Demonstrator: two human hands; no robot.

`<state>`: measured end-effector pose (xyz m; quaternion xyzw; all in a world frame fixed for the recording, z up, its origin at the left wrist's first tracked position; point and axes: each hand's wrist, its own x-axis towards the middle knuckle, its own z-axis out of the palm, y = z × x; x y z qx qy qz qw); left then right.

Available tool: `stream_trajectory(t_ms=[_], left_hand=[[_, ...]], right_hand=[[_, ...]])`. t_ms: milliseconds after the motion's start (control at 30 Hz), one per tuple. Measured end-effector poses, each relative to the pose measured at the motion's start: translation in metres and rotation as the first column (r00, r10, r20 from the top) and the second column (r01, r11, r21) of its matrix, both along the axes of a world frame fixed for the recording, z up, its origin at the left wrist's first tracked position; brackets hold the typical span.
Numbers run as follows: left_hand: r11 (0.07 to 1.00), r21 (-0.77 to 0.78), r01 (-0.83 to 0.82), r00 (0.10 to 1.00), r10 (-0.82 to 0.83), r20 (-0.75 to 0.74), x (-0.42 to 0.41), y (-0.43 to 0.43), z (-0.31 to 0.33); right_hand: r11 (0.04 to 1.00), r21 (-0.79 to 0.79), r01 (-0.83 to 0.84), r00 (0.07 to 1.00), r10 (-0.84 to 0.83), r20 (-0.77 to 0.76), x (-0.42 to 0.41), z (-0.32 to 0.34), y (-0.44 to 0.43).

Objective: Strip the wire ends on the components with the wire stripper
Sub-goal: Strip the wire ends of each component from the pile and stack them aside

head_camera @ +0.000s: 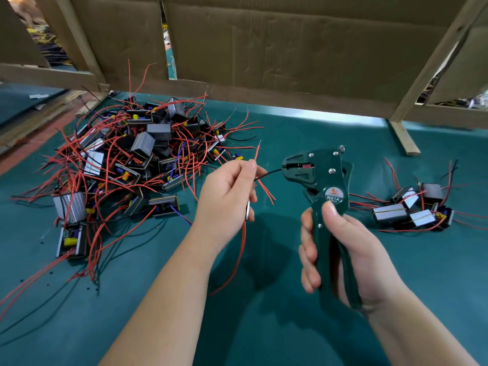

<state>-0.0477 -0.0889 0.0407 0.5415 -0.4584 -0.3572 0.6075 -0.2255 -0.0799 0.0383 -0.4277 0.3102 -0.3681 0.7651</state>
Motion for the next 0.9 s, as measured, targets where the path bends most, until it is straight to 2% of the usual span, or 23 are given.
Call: stream_trajectory(t_ms=[167,300,467,667,900], left_hand=[[0.999,-0.05,-0.003,1.0,0.003,-0.001,0.005,0.0,0.0],[0.992,-0.077,0.096,0.994,-0.1,-0.044,0.005,0.001,0.001],[0.972,-0.071,0.223,0.975,-0.221,0.035,0.009,0.004,0.0],[0.963,-0.065,0.262,0.964,-0.258,0.065,0.013,0.005,0.0],[0.962,-0.102,0.251,0.965,-0.257,-0.046,0.016,0.006,0.002]], right_hand=[[0.993,0.019,-0.112,0.972,0.106,0.21,-0.013,0.002,-0.009],[0.994,0.059,-0.095,0.974,0.08,0.213,-0.018,0.002,-0.012],[0.954,0.088,-0.287,0.932,0.257,0.254,-0.017,0.002,-0.01],[0.892,0.076,-0.445,0.865,0.407,0.292,-0.018,0.001,-0.009],[0.864,0.037,-0.501,0.839,0.475,0.264,-0.022,0.001,-0.009]])
